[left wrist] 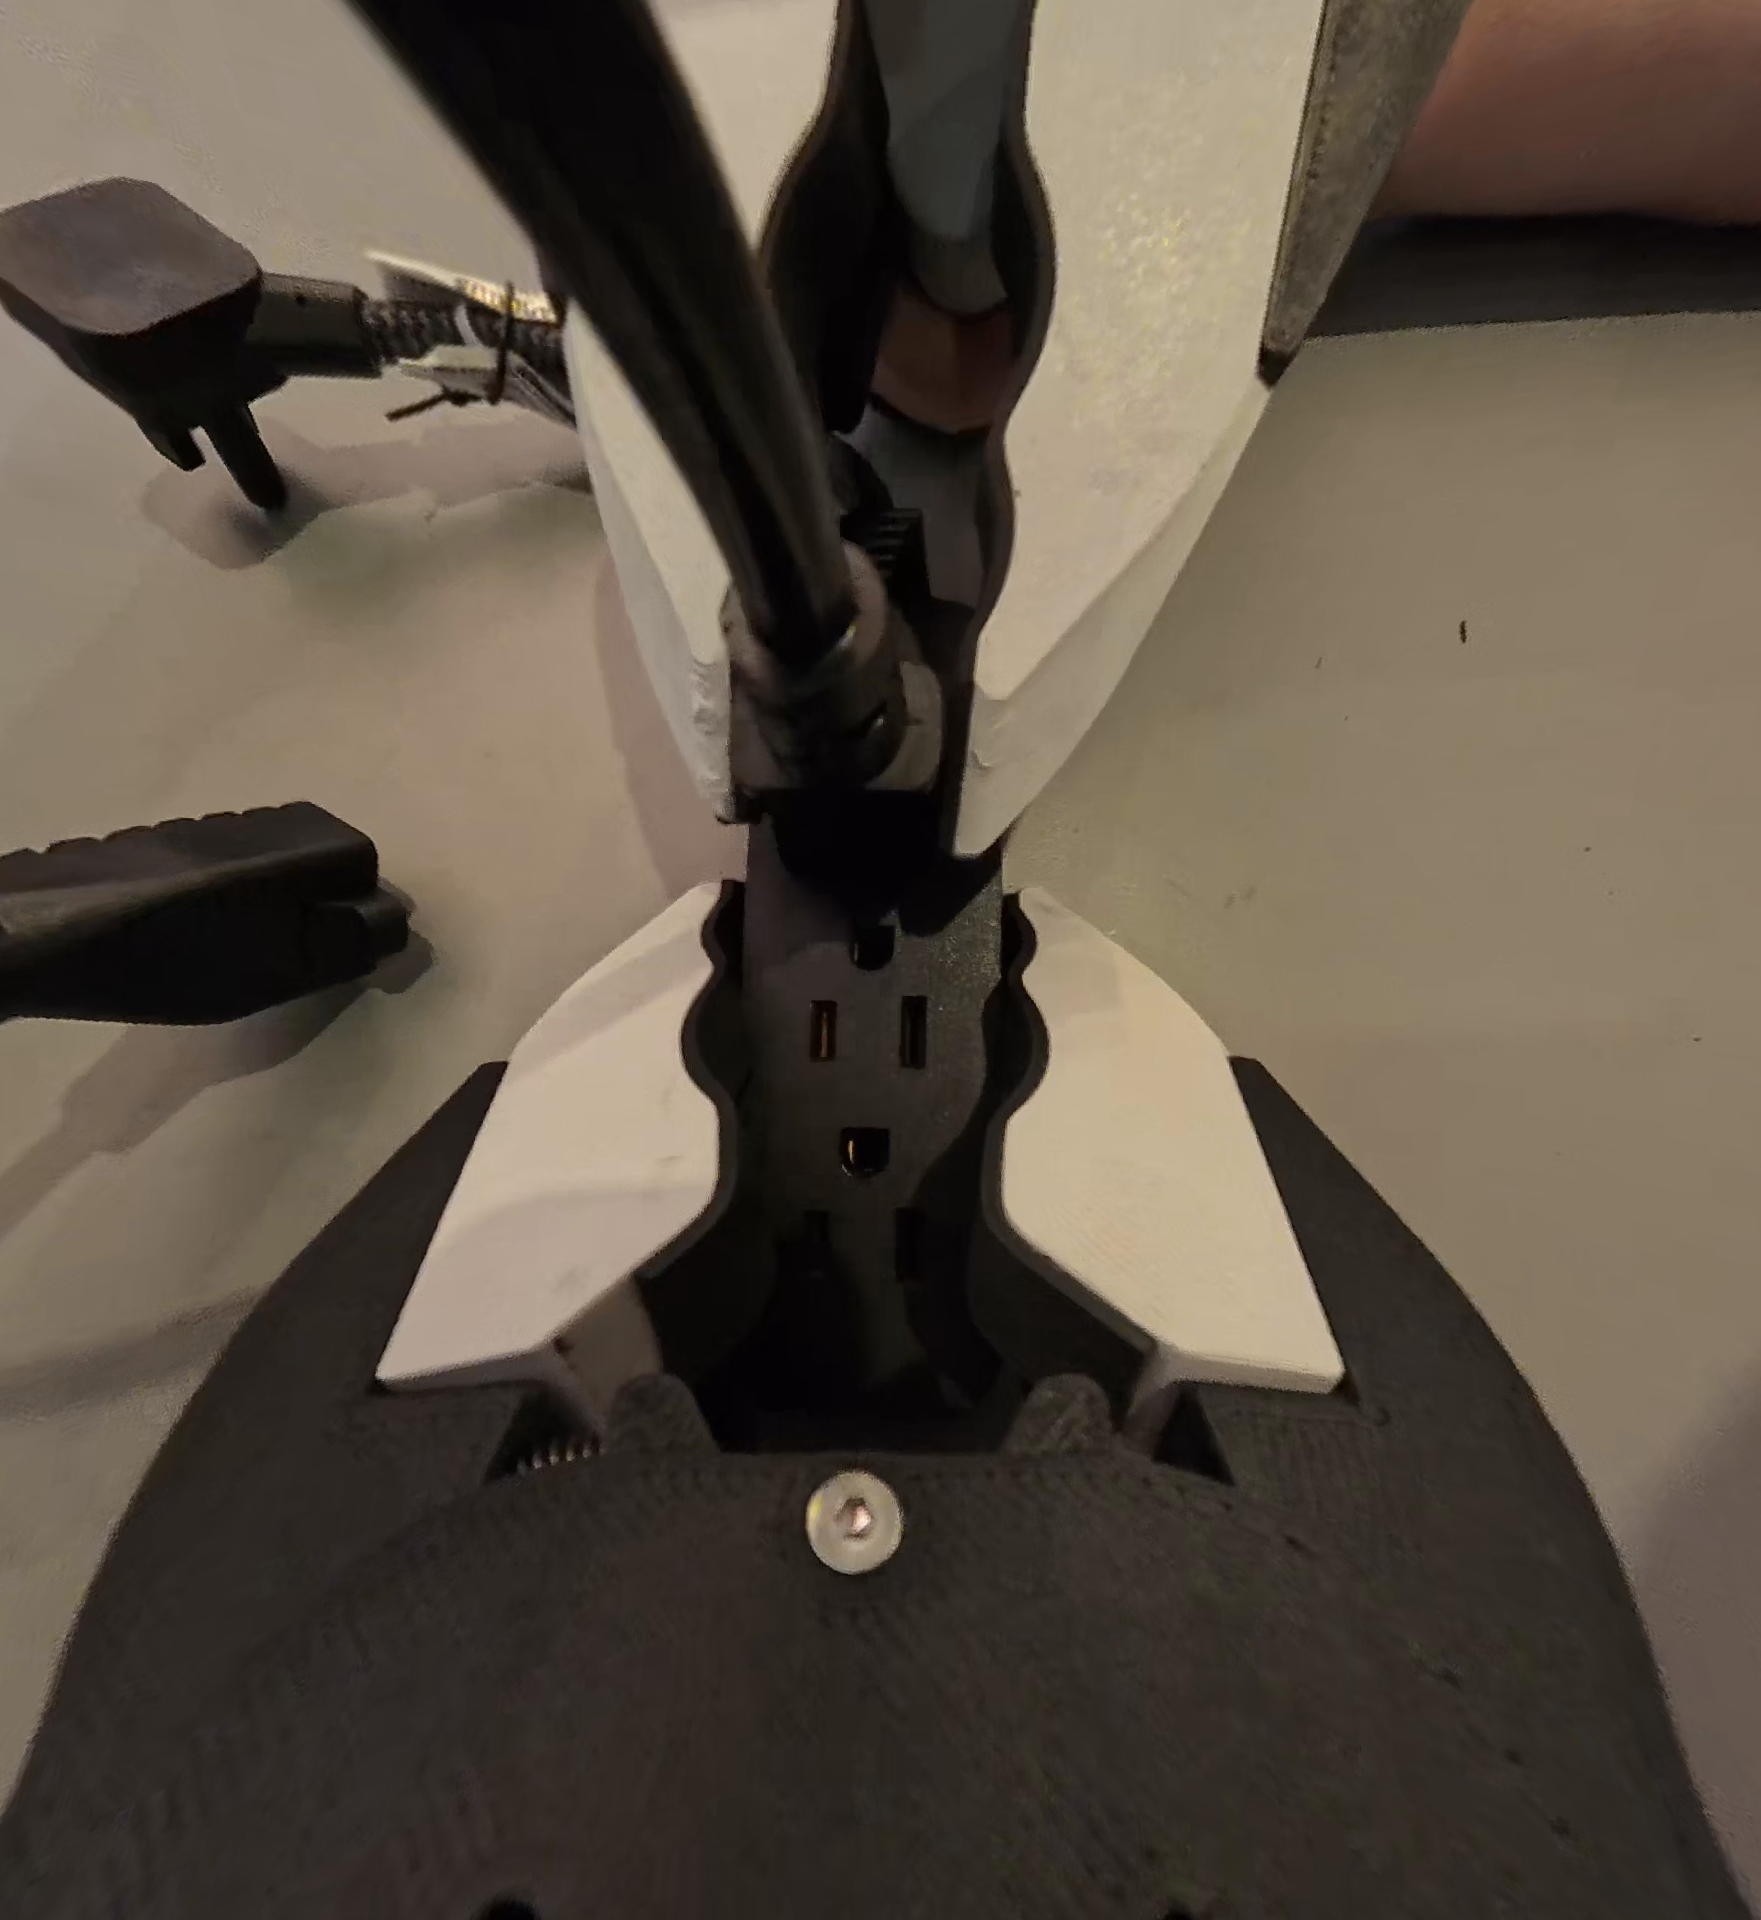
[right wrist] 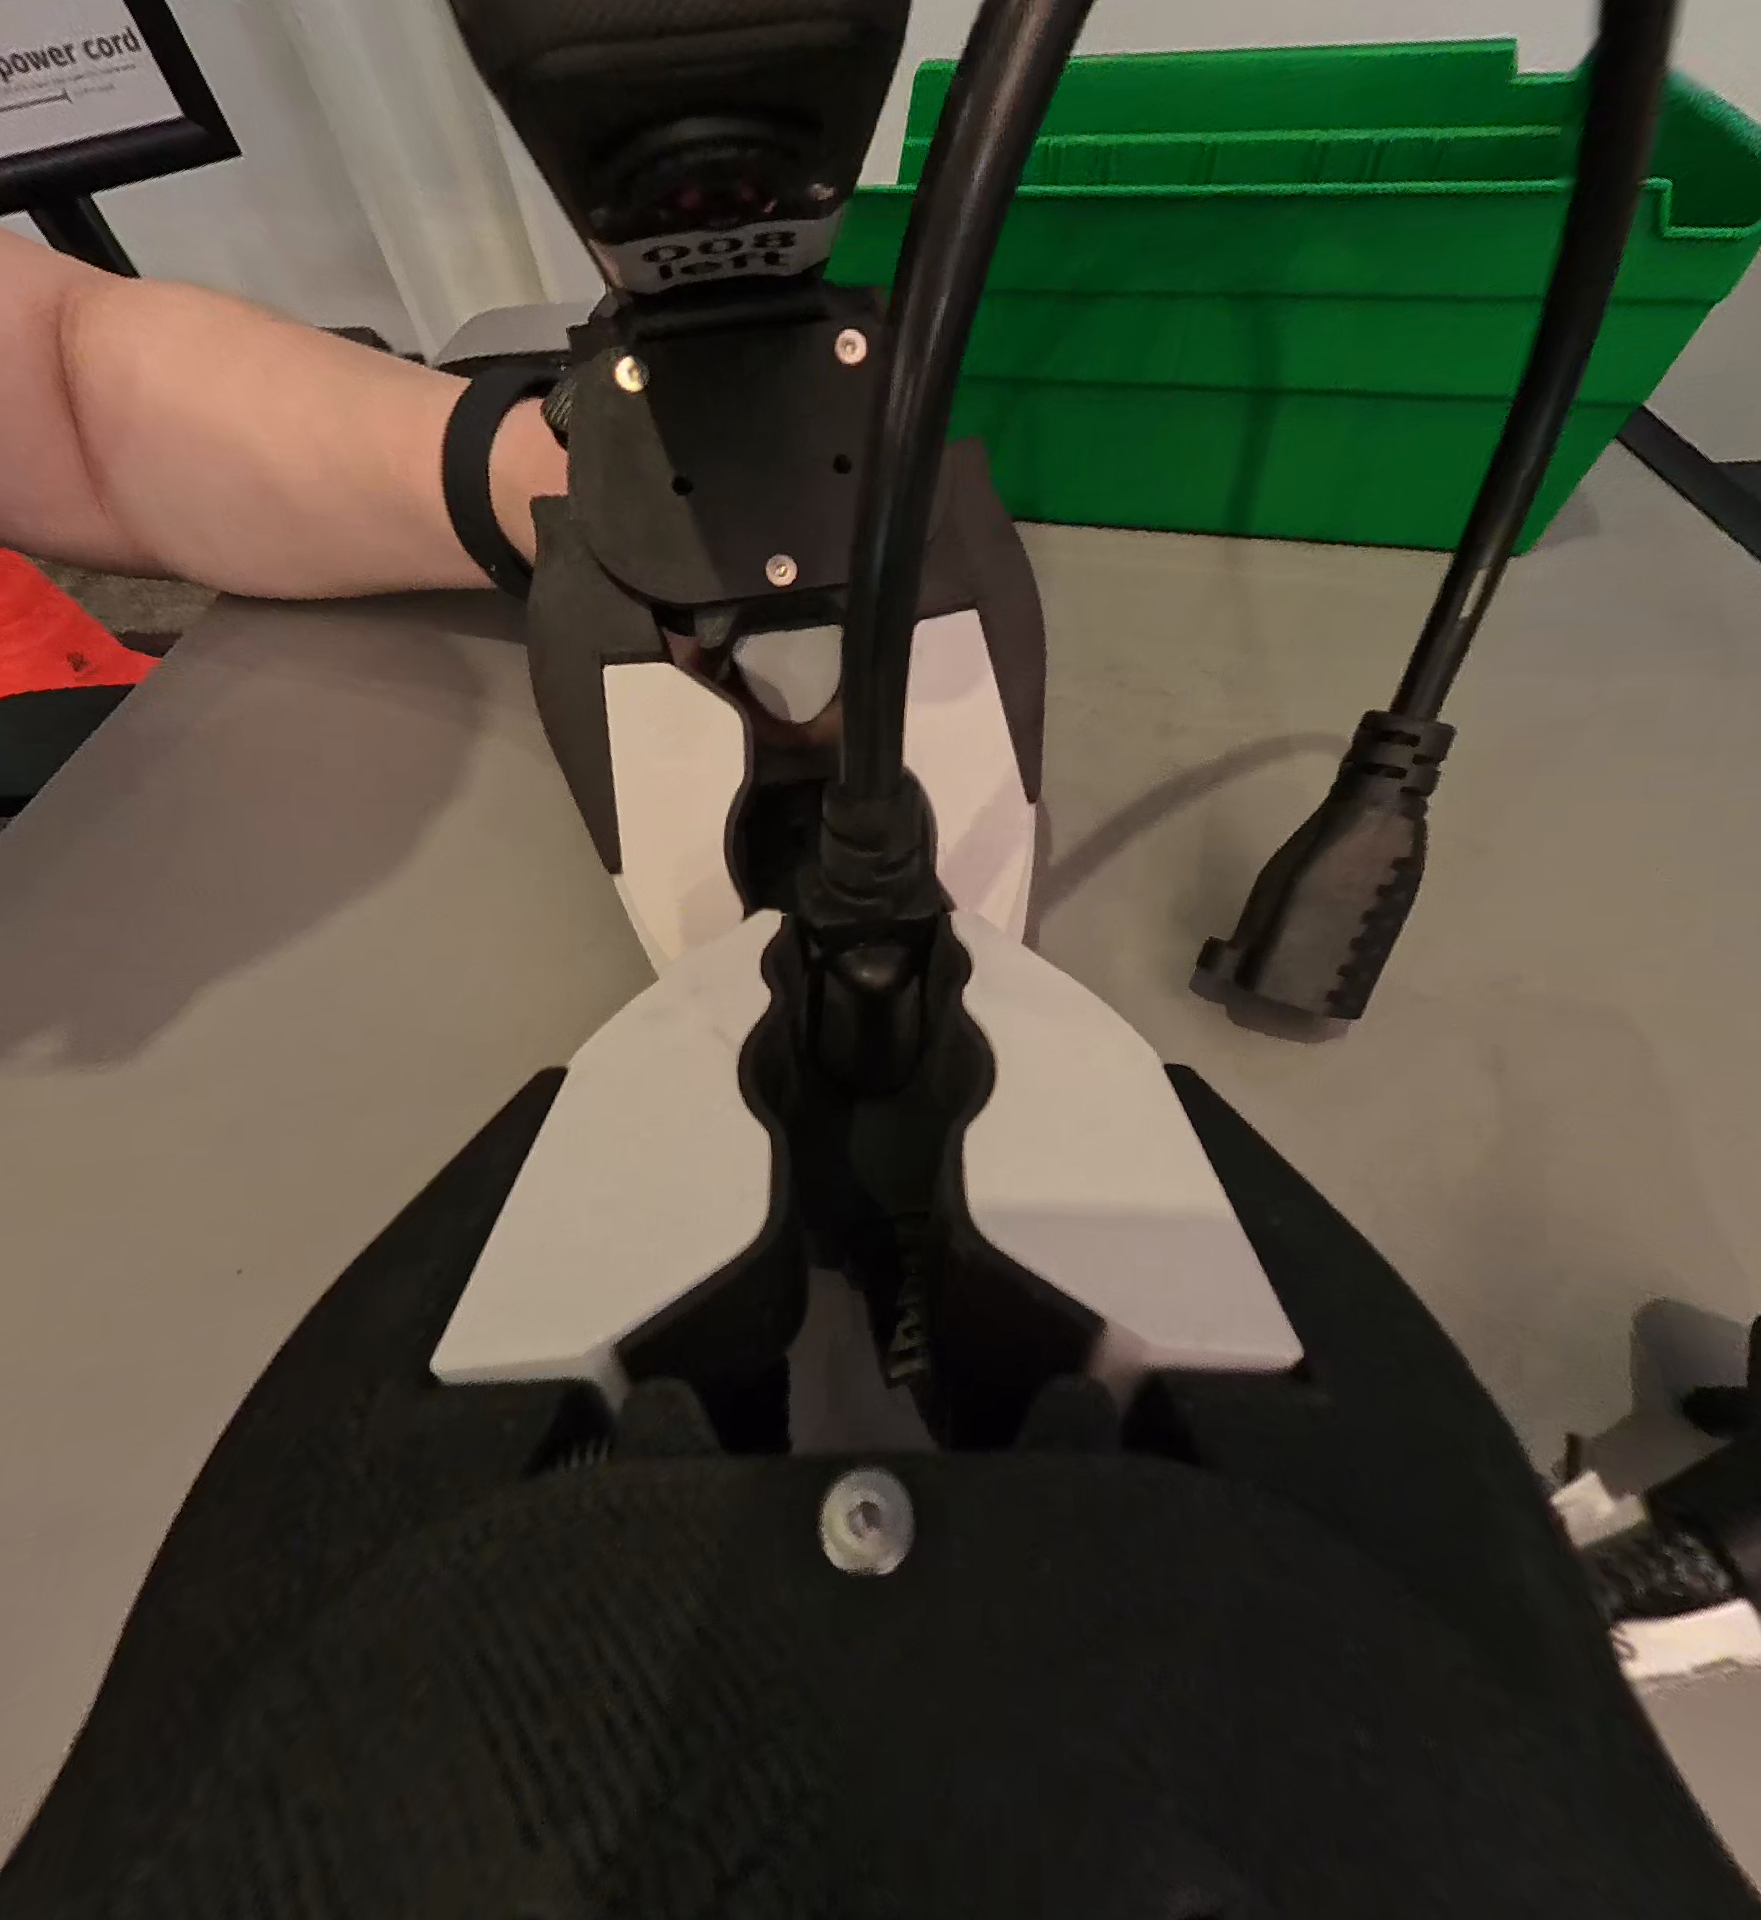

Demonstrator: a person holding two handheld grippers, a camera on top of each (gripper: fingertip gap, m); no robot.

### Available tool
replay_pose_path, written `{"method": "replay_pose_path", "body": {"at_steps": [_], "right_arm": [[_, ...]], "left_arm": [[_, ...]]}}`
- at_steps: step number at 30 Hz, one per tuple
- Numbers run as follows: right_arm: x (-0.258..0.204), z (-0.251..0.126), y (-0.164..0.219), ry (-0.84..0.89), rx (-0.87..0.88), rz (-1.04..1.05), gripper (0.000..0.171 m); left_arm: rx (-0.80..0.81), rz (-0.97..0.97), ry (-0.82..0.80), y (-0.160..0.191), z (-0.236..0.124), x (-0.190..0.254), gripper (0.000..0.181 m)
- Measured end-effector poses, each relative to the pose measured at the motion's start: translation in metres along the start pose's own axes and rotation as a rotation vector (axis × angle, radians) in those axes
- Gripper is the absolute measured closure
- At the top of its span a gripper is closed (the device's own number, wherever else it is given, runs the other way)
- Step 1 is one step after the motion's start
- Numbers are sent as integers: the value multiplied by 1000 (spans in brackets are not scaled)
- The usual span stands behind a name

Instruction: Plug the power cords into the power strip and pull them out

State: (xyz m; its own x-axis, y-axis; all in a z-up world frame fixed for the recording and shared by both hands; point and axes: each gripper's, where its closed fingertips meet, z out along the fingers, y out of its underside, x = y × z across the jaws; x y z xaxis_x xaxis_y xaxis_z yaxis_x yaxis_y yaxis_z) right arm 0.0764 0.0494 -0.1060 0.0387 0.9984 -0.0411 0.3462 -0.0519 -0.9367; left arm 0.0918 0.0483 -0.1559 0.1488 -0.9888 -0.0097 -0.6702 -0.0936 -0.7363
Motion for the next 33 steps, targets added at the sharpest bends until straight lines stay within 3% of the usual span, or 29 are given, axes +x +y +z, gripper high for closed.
{"method": "replay_pose_path", "body": {"at_steps": [9,11,25,33], "right_arm": [[-11,13,-15,-33,19,-37,150],[-12,20,-9,-36,-25,-18,148],[-11,11,-5,-98,2,40,149],[-4,19,-12,26,7,85,150]], "left_arm": [[47,74,8,-7,-3,7,136],[-6,57,10,-2,2,8,135],[-8,42,42,-2,3,12,135],[9,12,34,-3,2,10,135]]}}
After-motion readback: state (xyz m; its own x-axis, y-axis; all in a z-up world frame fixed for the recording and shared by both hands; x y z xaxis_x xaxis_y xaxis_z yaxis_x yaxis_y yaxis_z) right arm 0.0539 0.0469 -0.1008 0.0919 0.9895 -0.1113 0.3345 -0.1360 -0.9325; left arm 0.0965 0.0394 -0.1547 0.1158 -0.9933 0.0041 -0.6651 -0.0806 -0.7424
